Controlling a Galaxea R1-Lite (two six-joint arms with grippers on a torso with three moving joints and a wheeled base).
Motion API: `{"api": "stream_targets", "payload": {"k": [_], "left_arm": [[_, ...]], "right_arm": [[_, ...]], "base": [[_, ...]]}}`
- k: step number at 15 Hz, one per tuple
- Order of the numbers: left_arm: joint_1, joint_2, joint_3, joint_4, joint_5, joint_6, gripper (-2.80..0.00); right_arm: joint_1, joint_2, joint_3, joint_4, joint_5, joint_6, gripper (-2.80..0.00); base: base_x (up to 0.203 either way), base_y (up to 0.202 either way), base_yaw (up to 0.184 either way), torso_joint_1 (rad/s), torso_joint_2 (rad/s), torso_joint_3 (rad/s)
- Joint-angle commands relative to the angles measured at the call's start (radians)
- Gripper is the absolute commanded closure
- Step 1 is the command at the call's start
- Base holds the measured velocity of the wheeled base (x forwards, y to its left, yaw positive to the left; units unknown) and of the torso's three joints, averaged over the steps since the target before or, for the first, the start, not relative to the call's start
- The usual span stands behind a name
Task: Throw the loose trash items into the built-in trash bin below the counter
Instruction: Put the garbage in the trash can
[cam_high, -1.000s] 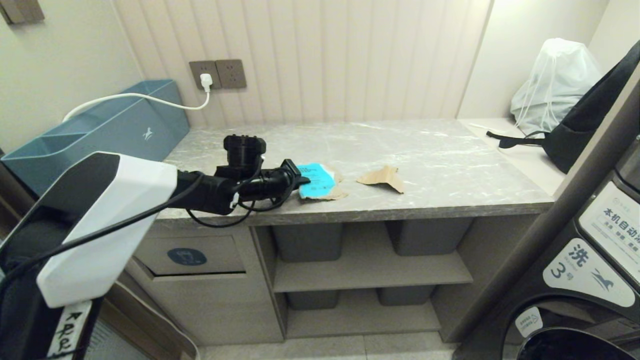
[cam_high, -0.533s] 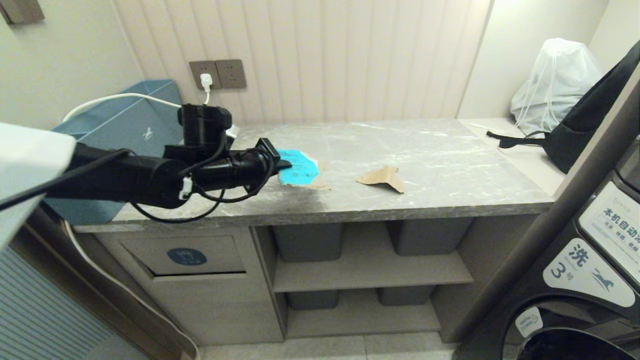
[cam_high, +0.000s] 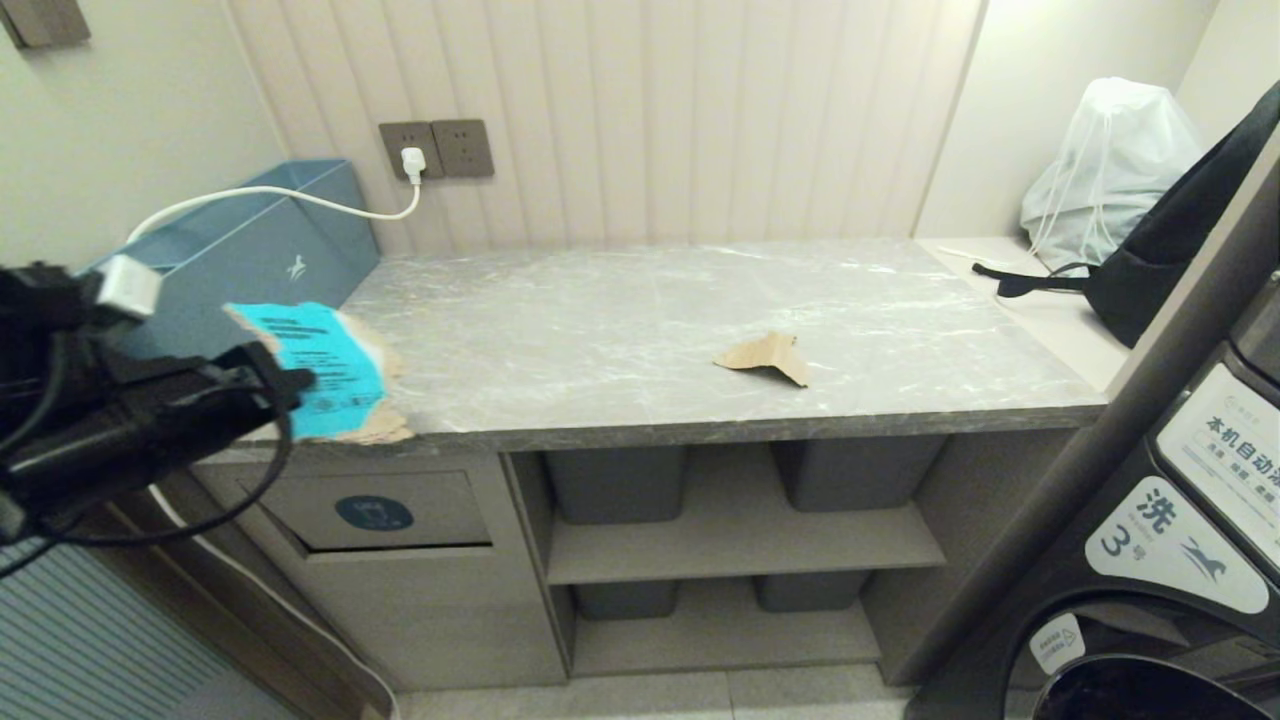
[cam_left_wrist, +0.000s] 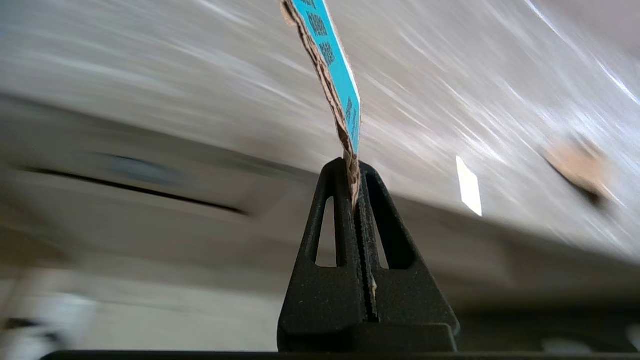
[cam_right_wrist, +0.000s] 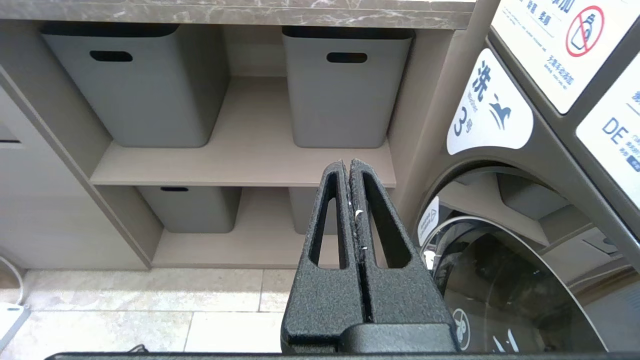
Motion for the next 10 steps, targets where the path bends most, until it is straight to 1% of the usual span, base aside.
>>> {"api": "stream_targets", "payload": {"k": [1,2,3,4,5,7,8,9,10], "left_arm": [[0.186,-0.132,0.081,-0.021,0.003,0.011,0.0],[0.312,-0.166,0.148,-0.05,0.003,0.021,0.0],[0.384,-0.196,0.229,-0.076,-0.002,0.029,0.0],[0.421,-0.226,0.294,-0.098,-0.012,0.038,0.0],[0.432,-0.261,0.347,-0.116,-0.036,0.059,0.0],[0.445,-0.278,0.384,-0.132,-0.154,0.132,0.0],[0.446,-0.281,0.413,-0.143,-0.187,0.174,0.0],[0.447,-0.285,0.454,-0.161,-0.204,0.197,0.0],[0.447,-0.287,0.492,-0.175,-0.214,0.205,0.0]], "right_arm": [[0.0,-0.001,0.0,0.0,0.001,-0.004,0.0],[0.0,-0.001,0.0,0.0,0.001,-0.005,0.0],[0.0,-0.001,0.0,0.0,0.001,-0.006,0.0],[0.0,0.0,-0.001,0.001,-0.001,0.003,0.0],[0.0,0.0,-0.002,0.001,-0.002,0.006,0.0],[0.0,-0.001,-0.002,0.001,-0.002,0.006,0.0],[0.0,-0.001,-0.002,0.001,-0.003,0.006,0.0],[0.0,-0.001,-0.002,0.001,-0.003,0.006,0.0],[0.0,-0.001,-0.002,0.0,-0.003,0.006,0.0]], "base": [[0.0,0.0,0.0,0.0,0.0,0.0],[0.0,0.0,0.0,0.0,0.0,0.0],[0.0,0.0,0.0,0.0,0.0,0.0],[0.0,0.0,0.0,0.0,0.0,0.0],[0.0,0.0,0.0,-0.086,0.15,0.108],[0.0,0.0,0.0,-0.185,0.39,0.221],[0.0,0.0,0.0,-0.215,0.5,0.271],[0.0,0.0,0.0,-0.227,0.51,0.278],[0.0,0.0,0.0,-0.219,0.51,0.284]]}}
